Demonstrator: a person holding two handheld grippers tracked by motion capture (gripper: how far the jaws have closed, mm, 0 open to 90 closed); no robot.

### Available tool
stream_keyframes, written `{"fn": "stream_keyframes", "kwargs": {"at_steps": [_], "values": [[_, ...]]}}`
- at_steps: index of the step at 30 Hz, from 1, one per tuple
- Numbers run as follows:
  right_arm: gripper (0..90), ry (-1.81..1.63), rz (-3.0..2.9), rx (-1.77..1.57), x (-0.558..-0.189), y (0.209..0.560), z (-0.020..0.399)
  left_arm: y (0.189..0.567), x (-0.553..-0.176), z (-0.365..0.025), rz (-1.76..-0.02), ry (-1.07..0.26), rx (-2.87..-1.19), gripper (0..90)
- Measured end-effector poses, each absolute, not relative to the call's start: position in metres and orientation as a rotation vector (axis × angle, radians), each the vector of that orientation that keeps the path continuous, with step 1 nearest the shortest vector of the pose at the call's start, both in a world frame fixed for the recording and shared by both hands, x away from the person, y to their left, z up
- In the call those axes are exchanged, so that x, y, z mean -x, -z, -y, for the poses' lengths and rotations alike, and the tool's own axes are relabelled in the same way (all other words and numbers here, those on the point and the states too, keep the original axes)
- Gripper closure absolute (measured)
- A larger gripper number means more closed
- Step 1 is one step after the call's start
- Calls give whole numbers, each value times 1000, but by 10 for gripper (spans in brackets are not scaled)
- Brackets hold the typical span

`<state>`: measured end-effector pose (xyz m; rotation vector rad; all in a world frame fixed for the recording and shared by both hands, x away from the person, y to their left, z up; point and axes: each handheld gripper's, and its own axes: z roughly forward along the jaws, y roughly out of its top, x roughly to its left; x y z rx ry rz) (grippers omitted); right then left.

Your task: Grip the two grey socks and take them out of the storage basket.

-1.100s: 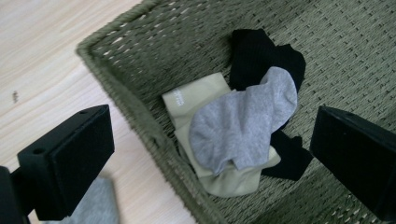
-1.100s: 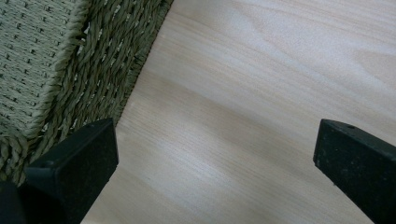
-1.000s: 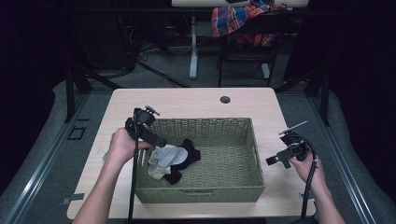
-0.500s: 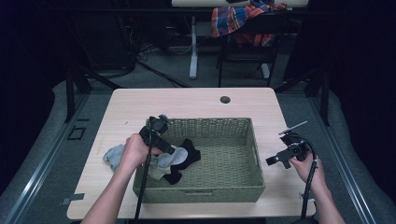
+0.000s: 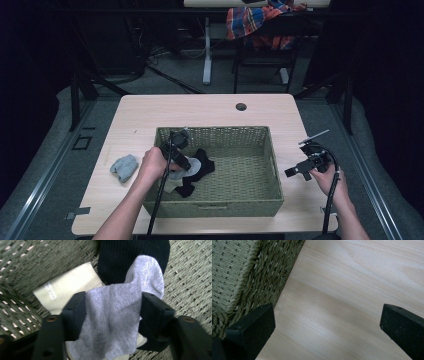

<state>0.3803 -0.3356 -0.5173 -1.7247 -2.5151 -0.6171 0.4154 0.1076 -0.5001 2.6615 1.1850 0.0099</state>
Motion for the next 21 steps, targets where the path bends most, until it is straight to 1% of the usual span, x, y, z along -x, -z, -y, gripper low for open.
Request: {"fn": "stream_keyframes", "kwargs": {"at_steps": [2, 3, 4, 6, 10, 14, 20, 21], "values": [[0, 618, 2514, 1724, -380, 517, 336, 501, -416, -108, -1178, -11, -2663, 513], [0, 616, 2515, 1725, -380, 517, 336, 501, -416, -109, -1176, -16, -2666, 563], [0, 618, 2515, 1725, -380, 517, 336, 501, -416, -109, -1176, -15, -2665, 587], [0, 624, 2510, 1739, -380, 518, 335, 501, -415, -110, -1173, -37, -2671, 665], [0, 613, 2518, 1723, -380, 517, 336, 500, -414, -110, -1159, -45, -2676, 763], [0, 624, 2514, 1721, -380, 517, 336, 494, -412, -111, -1152, -53, -2670, 798], [0, 591, 2532, 1694, -381, 515, 337, 479, -408, -114, -1131, -91, -2637, 800], [0, 631, 2511, 1733, -380, 517, 335, 476, -408, -115, -1128, -94, -2634, 800]]}}
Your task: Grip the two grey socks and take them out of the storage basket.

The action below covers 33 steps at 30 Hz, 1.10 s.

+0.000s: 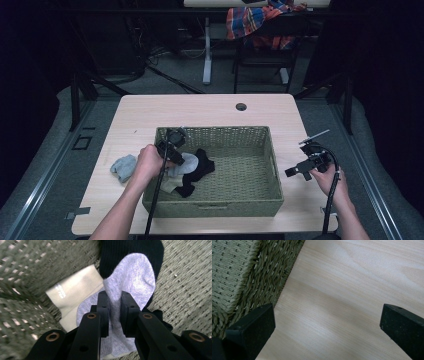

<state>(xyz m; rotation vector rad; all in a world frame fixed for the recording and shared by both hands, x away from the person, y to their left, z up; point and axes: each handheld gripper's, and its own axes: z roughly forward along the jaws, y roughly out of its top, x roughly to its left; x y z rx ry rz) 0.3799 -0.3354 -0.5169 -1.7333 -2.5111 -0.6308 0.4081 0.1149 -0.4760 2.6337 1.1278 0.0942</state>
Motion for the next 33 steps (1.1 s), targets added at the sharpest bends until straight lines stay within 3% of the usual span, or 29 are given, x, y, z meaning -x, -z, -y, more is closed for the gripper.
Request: {"fn": "stream_keyframes", "kwargs": {"at_steps": [33], "values": [[0, 590, 2529, 1702, -381, 515, 336, 390, -412, -125, -1059, -234, -2598, 803]]}}
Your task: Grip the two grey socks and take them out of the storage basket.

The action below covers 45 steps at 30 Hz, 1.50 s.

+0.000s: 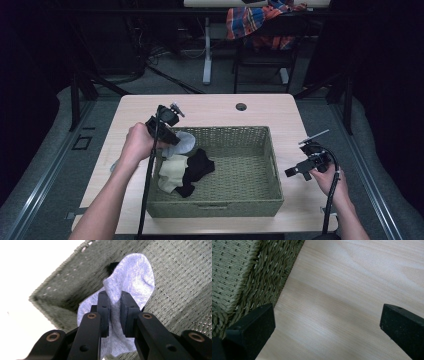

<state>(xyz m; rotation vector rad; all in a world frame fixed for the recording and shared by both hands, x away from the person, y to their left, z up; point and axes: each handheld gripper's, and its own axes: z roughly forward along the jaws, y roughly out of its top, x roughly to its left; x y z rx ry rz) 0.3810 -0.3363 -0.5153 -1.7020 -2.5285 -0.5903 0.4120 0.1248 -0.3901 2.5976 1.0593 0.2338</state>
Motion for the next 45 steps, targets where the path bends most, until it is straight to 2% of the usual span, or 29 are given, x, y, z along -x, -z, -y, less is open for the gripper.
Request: {"fn": "stream_keyframes", "kwargs": {"at_steps": [24, 45], "values": [[0, 581, 2533, 1704, -381, 515, 336, 360, -404, -183, -1172, -313, -2512, 803], [0, 609, 2512, 1746, -379, 517, 335, 378, -392, -253, -1370, -316, -2425, 803]]}}
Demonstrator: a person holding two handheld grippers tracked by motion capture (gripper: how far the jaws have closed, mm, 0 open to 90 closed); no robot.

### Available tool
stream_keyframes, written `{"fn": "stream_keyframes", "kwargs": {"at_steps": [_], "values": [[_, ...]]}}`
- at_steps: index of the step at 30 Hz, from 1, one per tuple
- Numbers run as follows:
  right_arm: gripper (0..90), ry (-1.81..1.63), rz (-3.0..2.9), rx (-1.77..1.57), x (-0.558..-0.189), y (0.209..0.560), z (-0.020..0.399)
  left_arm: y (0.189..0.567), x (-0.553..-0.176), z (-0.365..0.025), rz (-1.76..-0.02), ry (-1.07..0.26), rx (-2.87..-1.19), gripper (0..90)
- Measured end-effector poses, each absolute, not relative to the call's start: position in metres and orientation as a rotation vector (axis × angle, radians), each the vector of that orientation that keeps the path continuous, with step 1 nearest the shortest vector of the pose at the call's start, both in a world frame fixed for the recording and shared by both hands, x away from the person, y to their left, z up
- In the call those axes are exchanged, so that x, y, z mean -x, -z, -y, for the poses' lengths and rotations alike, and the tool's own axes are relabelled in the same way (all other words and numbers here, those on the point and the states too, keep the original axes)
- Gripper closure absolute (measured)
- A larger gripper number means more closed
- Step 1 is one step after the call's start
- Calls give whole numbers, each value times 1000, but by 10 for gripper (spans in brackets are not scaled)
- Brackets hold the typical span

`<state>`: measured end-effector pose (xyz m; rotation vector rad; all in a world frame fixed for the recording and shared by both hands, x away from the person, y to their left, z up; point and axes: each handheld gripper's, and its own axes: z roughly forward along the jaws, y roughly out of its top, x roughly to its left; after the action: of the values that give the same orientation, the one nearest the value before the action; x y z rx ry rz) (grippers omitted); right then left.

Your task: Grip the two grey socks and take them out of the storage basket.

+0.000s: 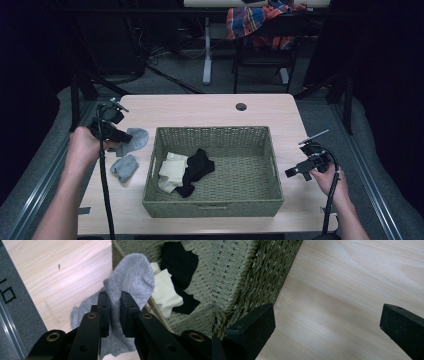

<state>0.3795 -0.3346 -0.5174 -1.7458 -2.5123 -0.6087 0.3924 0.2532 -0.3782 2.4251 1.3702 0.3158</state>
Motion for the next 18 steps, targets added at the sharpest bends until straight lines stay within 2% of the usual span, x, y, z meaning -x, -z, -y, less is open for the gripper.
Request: {"fn": "stream_keyframes", "kwargs": {"at_steps": [18], "values": [[0, 608, 2511, 1748, -379, 517, 335, 411, -391, -283, -1485, -288, -2384, 804]]}}
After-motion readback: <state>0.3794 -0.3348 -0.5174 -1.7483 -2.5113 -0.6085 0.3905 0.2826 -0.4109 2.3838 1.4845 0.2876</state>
